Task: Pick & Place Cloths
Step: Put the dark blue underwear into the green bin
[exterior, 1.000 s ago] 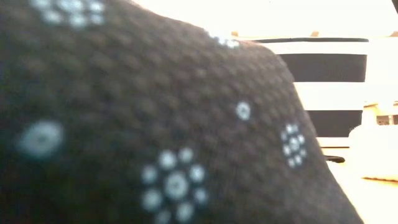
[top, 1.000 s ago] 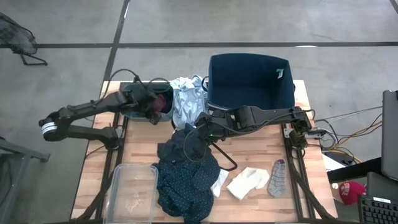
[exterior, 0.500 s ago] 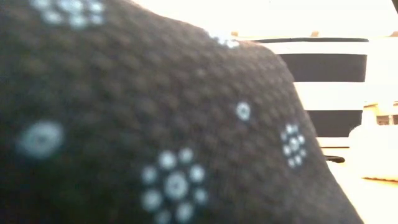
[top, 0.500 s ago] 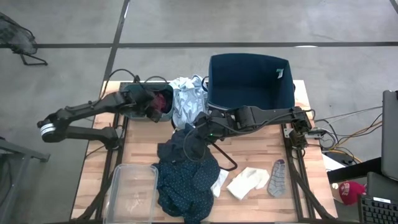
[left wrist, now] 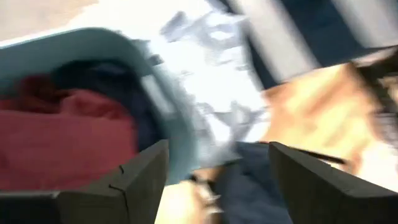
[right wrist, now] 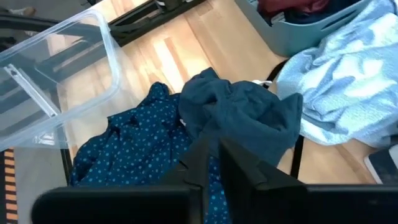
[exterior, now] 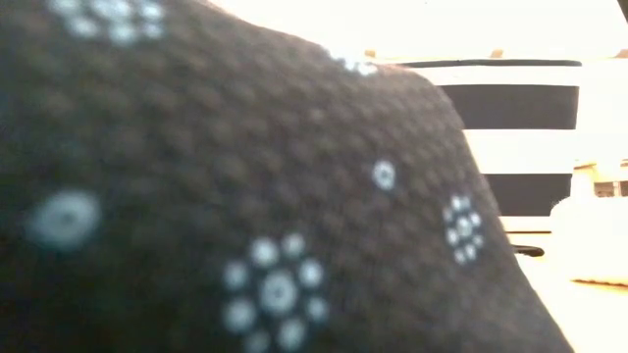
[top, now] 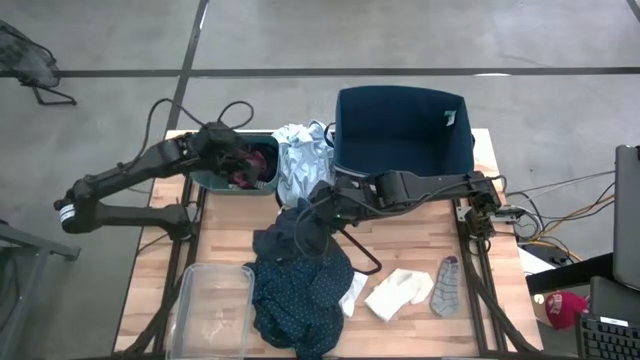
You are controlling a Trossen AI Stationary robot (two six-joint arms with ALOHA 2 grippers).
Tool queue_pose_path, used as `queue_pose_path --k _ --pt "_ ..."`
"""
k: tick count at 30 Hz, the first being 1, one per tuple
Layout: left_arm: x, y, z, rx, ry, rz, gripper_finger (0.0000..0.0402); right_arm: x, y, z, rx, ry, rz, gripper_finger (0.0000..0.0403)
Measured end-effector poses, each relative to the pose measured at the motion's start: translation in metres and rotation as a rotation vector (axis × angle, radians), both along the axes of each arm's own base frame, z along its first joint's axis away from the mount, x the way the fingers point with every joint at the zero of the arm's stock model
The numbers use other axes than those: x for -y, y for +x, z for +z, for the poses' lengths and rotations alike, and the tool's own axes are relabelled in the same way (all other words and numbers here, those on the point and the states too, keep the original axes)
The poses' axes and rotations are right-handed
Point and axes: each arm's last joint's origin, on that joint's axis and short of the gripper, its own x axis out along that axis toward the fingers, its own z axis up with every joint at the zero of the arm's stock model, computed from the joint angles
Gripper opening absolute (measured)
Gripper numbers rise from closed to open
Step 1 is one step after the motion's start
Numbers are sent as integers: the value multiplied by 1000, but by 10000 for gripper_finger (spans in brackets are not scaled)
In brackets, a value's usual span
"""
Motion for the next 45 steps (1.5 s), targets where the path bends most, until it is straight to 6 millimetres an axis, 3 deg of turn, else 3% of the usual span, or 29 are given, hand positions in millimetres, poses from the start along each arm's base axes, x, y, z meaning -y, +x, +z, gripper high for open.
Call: queue_pose_path --k 9,14,23,30,38,45 --pt "28 -3 32 337 -21 -160 277 -2 14 -24 21 0 -2 150" --pt "44 -10 57 571 12 -238 277 -3 16 -42 -15 -11 3 185" --pt "60 -22 80 775 124 -368 275 -4 27 -85 7 1 1 194" --pt "63 -19 80 780 119 -392 275 -1 32 -117 34 -29 21 177" --pt "61 -9 75 750 103 -388 275 23 24 -165 -42 34 -121 181" --pt "61 -5 74 736 101 -389 275 42 18 -191 -57 114 -263 200"
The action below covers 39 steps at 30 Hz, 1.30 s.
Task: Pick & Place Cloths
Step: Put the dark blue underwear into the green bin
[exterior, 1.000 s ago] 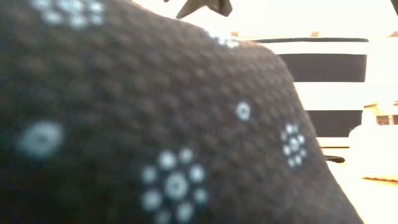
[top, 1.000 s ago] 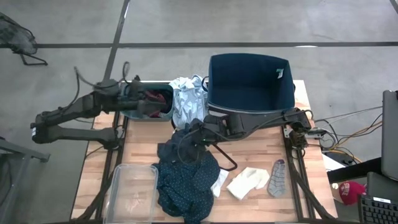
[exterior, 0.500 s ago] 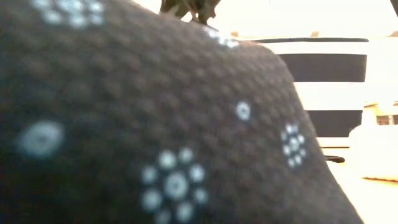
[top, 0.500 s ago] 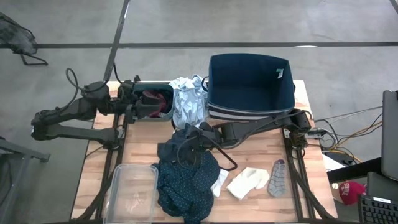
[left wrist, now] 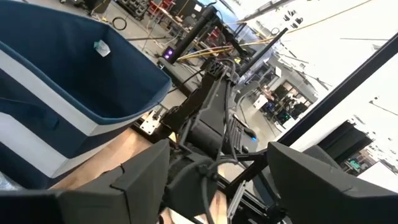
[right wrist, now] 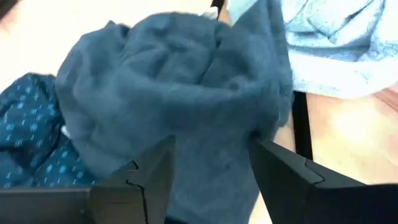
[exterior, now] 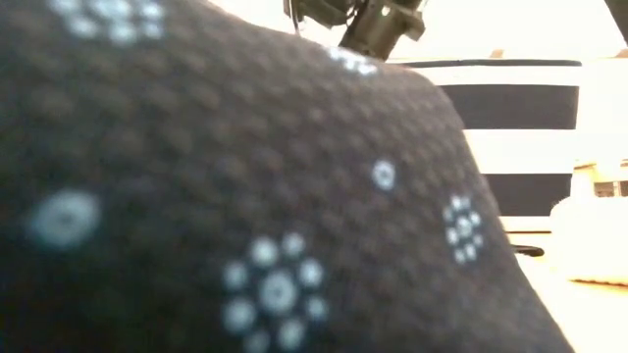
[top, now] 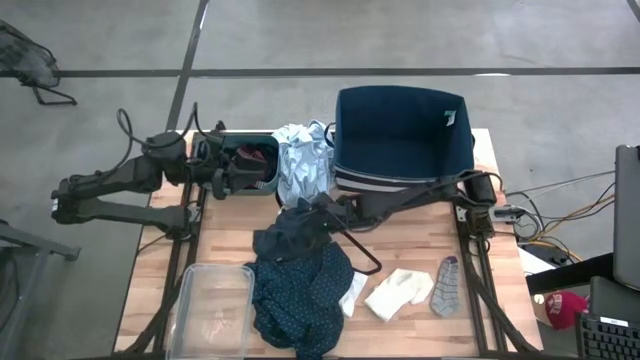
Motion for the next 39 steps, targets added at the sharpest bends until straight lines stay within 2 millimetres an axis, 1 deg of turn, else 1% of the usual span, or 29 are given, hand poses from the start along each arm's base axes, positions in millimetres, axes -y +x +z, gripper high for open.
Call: queue_pose_path --k 3,7,11,16,20,22,23,27,32,36,39 --pt "0 1 -1 -5 2 0 275 5 2 -3 41 26 13 195" --pt "-1 3 -2 -11 0 0 275 10 4 -6 81 72 14 168" --pt "-1 4 -2 -15 -4 0 275 14 2 -9 74 104 1 117" --pt "-1 4 -2 -18 -8 -1 275 13 2 -10 64 159 39 23" --pt "-1 4 -3 -22 -8 -1 275 10 5 -4 78 197 71 10" --pt "-1 4 -3 -22 -8 -1 275 7 7 8 113 217 90 9" --pt "-1 4 -3 -23 -8 -1 275 5 8 17 138 221 101 9" --pt "0 4 -3 -25 5 -28 275 -4 6 66 264 185 143 8" --pt "2 5 -6 -52 5 -91 275 -4 -10 124 385 126 148 8" --pt "3 7 -12 -70 0 -130 275 -1 -25 161 465 84 128 8" --pt "6 11 -17 -75 0 -177 275 0 -33 184 526 74 120 8"
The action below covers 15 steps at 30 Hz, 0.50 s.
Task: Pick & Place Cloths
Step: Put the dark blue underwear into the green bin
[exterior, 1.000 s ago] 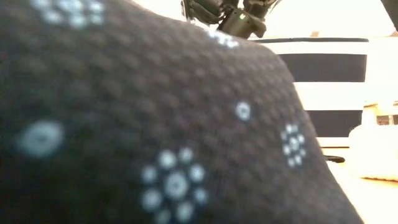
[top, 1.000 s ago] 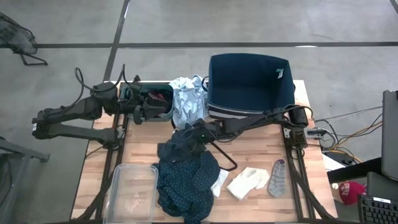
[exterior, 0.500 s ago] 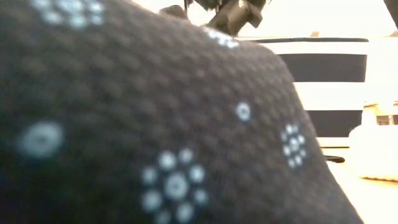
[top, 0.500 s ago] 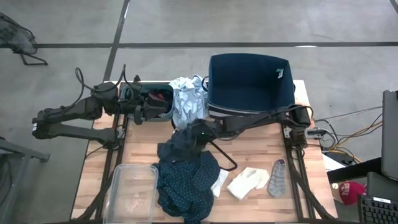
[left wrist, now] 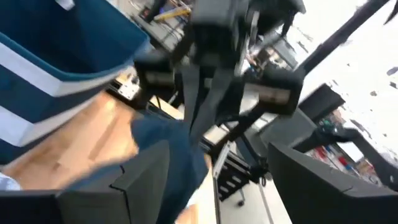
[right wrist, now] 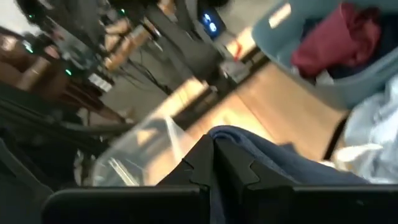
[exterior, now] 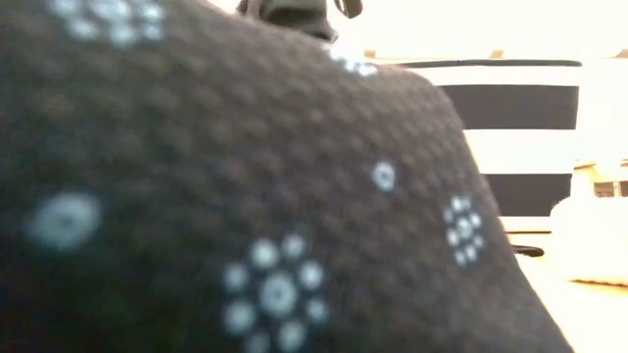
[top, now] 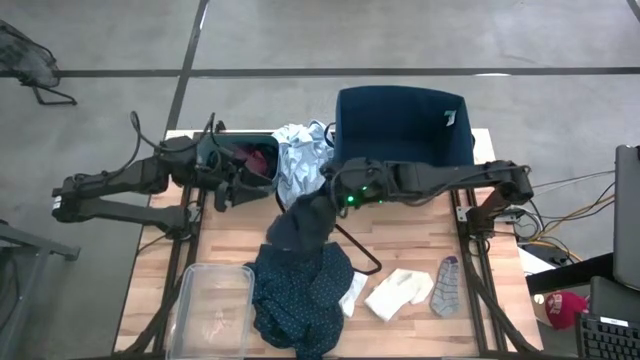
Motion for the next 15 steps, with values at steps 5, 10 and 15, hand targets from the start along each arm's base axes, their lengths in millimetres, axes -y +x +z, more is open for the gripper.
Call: queue_pose_path --k 5,10,15 --pt "3 16 -7 -24 13 -27 275 3 -2 28 85 -11 -17 8" --pt "2 37 -12 -15 30 -22 275 2 6 45 137 -17 7 8" --pt "0 51 -19 -40 24 -7 275 0 14 60 185 -3 53 8"
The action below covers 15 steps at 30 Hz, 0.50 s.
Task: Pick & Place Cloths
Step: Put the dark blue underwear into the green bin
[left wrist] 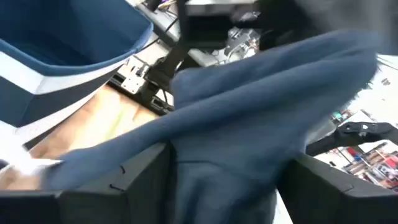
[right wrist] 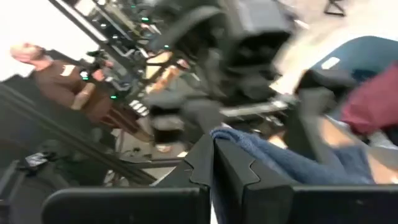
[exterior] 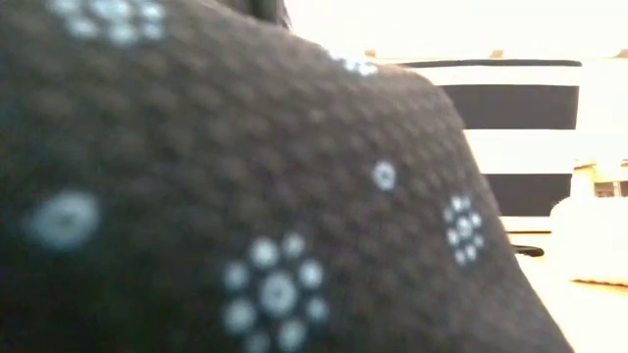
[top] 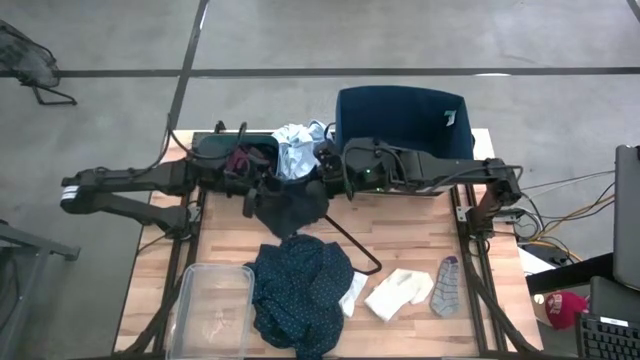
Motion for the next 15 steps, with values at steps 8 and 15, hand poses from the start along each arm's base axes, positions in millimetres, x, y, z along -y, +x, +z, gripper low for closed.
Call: queue_pose_path --k 8,15 --pt "3 8 3 66 8 -22 260 1 9 6 13 -17 18 8" --pt "5 8 6 97 35 -31 113 2 12 -3 -22 -19 13 8"
